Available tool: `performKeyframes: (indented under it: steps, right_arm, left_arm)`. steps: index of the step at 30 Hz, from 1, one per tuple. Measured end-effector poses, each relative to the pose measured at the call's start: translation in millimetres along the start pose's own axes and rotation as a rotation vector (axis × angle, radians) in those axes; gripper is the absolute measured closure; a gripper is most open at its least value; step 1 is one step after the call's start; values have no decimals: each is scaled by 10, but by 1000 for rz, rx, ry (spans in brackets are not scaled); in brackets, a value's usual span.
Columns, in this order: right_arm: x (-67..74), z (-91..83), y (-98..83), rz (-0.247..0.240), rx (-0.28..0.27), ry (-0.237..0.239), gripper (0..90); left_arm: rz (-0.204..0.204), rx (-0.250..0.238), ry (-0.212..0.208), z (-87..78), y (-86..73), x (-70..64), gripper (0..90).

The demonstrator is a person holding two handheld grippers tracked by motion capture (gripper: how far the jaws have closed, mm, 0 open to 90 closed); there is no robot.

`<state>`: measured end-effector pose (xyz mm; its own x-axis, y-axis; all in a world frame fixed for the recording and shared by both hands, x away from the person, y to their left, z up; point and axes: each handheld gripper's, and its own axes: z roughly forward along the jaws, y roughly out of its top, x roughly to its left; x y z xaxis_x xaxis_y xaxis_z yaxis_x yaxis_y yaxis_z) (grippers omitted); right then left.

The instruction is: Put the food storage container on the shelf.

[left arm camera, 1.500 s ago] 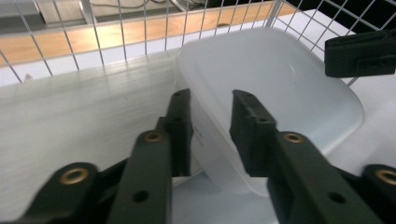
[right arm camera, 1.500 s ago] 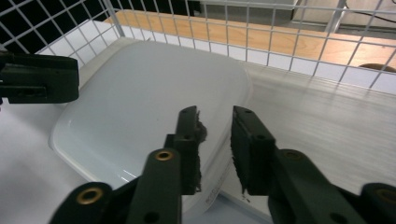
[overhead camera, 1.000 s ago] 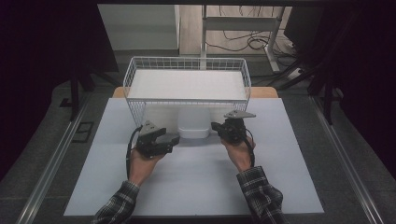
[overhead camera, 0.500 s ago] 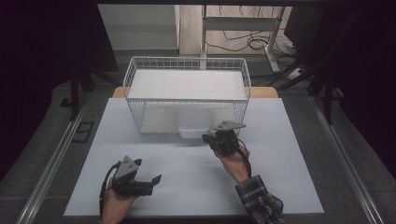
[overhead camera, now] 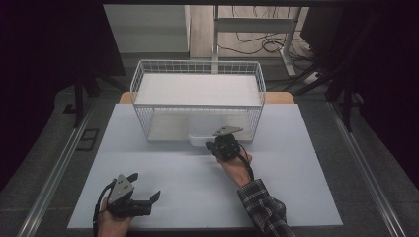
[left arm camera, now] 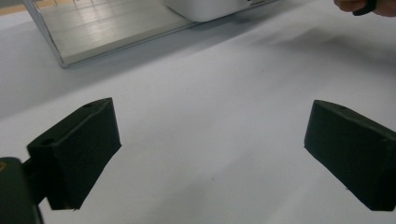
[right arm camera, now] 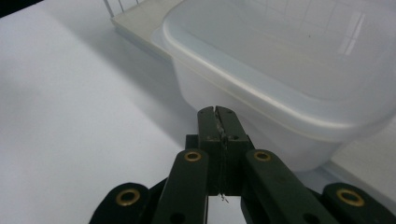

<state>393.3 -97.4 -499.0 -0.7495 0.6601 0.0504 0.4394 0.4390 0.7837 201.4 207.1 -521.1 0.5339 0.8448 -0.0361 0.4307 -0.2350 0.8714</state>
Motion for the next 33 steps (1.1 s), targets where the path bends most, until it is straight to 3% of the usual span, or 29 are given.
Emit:
performKeyframes:
  steps: [1, 5, 10, 33]
  right_arm:
    - [-13, 31, 20, -3, 6, 1, 891]
    - [-21, 50, 53, -14, 13, -4, 891]
    - [-59, 78, 107, -24, 13, -20, 892]
    - [-182, 327, 266, 16, -4, -76, 891]
  left_arm:
    - [4, 7, -15, 17, -1, -3, 34]
    - [20, 5, -9, 24, 8, -22, 34]
    - [0, -6, -6, 30, 11, -4, 25]
    - [10, 18, -4, 47, 13, -21, 31]
